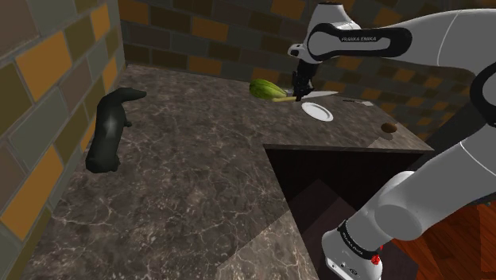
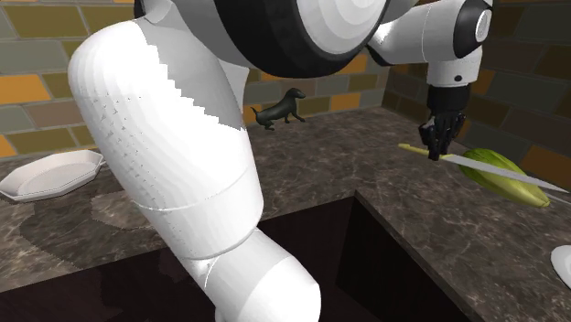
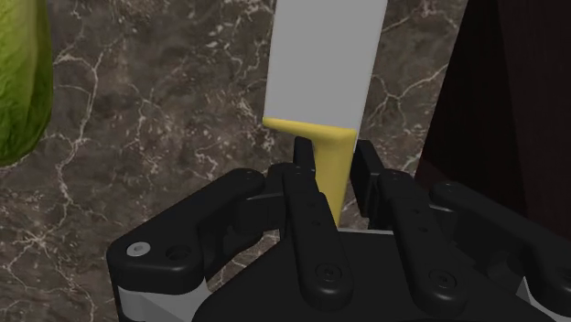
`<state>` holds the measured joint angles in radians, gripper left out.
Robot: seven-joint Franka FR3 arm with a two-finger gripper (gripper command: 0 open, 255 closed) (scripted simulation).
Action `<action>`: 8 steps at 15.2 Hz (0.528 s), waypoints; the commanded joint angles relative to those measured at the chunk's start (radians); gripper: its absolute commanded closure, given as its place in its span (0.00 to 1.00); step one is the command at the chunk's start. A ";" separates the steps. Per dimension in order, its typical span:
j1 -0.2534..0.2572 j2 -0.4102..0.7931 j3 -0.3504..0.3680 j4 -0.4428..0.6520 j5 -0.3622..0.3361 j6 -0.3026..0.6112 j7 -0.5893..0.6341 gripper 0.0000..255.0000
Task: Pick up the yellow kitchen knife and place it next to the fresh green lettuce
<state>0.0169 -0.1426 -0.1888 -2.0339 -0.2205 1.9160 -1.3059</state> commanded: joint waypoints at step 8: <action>-0.006 0.028 -0.009 -0.089 -0.007 0.117 0.011 1.00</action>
<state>0.0113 -0.1183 -0.1972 -2.1116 -0.2261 2.0181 -1.2981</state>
